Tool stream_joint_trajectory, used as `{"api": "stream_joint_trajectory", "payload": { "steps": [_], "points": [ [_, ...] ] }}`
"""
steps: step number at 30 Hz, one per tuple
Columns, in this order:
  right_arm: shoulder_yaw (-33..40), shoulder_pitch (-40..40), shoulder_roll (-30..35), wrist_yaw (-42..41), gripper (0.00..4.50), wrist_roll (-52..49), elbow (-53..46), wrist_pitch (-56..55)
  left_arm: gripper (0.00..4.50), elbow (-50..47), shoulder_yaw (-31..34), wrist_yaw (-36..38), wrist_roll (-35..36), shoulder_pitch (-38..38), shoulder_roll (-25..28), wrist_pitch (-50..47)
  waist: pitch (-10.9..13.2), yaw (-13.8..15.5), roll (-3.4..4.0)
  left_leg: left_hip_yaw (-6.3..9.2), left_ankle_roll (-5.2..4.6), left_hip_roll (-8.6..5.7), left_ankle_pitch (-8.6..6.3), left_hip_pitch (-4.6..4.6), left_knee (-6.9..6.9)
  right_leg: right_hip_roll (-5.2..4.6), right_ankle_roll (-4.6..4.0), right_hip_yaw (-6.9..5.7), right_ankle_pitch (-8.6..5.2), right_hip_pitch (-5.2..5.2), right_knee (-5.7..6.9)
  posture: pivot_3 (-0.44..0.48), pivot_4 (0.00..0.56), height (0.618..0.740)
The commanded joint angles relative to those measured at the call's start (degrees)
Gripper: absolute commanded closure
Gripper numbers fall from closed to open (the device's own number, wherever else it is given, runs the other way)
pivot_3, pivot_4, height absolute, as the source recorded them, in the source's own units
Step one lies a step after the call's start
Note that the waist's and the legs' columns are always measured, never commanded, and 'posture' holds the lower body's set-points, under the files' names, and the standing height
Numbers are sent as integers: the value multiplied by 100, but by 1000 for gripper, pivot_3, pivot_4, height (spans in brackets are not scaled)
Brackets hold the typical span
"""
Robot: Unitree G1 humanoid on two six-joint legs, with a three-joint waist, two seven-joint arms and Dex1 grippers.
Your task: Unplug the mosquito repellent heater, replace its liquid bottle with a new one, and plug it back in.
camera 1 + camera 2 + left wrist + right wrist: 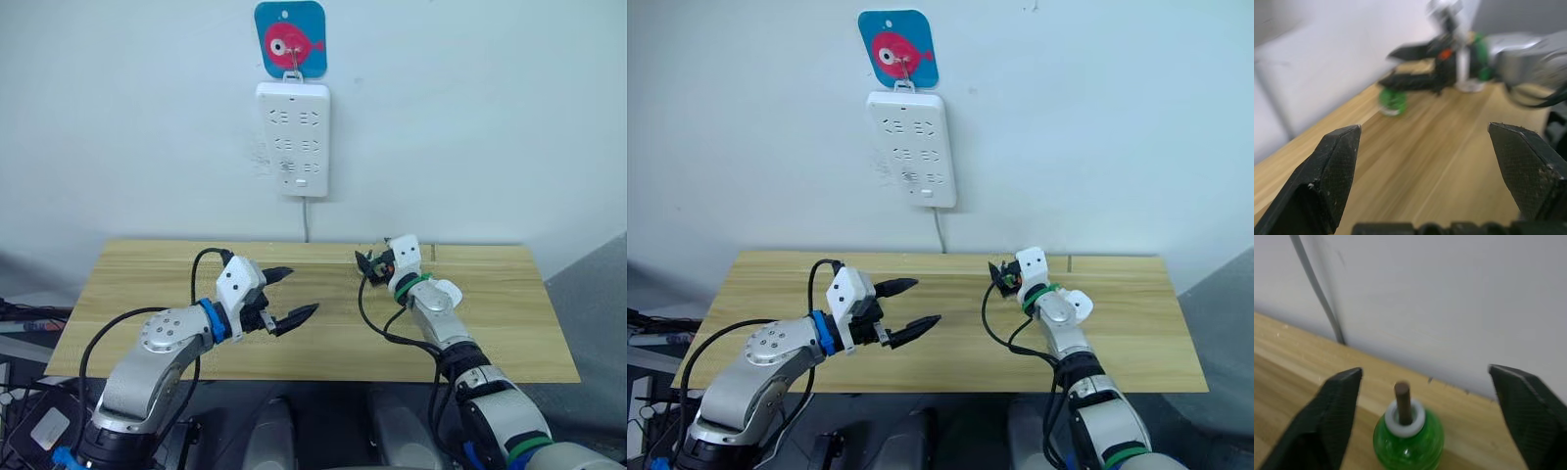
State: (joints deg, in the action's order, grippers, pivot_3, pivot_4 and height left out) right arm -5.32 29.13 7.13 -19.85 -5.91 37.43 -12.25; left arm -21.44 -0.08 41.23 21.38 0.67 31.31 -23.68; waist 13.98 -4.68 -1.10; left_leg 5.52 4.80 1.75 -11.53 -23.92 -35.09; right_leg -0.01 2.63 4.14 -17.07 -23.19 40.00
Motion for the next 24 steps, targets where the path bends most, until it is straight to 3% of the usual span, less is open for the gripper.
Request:
{"api": "stream_joint_trajectory", "payload": {
  "steps": [1, 6, 11, 17, 24],
  "points": [
    [-328, -541, 370, -749, 73, -219, -2016, 1032, 0, 155, 504, -493, -158, -553, -152, 267, 1, -1, 2, 1, 0, 0, 0, -1, 1, -1, 0, -1, 0, 0, -1, -49, 250, 736],
    [-1107, -1215, 1290, -1933, 73, -401, -4534, 2453, 0, 461, 1040, -852, -276, -1514, -349, 578, 5, -13, 4, 3, -1, 2, -1, 2, 6, -2, -3, -2, -3, 0, -3, -52, 260, 736],
    [-1515, -1076, 1645, -2288, 73, -569, -5874, 3672, 0, 1136, 1464, -961, -388, -1967, -600, 1458, 37, 0, -10, 5, 0, 2, 0, 6, 3, -1, 17, -1, -20, 2, -6, -49, 287, 736],
    [-1679, -677, 1562, -2039, 73, -516, -6404, 4945, 0, 2307, 1531, -747, -468, -1448, -504, 1973, 183, 46, -36, 0, 18, 0, 23, 4, 1, -2, 10, 1, -17, 1, -8, -86, 342, 736],
    [-1722, -552, 1633, -2000, 73, -648, -6836, 5873, 0, 3673, 1254, -678, -902, -274, -434, 2654, 472, 38, -48, 1, 19, 2, 22, -11, 12, -3, 13, -5, -8, -11, -13, -118, 408, 736]
  ]
}}
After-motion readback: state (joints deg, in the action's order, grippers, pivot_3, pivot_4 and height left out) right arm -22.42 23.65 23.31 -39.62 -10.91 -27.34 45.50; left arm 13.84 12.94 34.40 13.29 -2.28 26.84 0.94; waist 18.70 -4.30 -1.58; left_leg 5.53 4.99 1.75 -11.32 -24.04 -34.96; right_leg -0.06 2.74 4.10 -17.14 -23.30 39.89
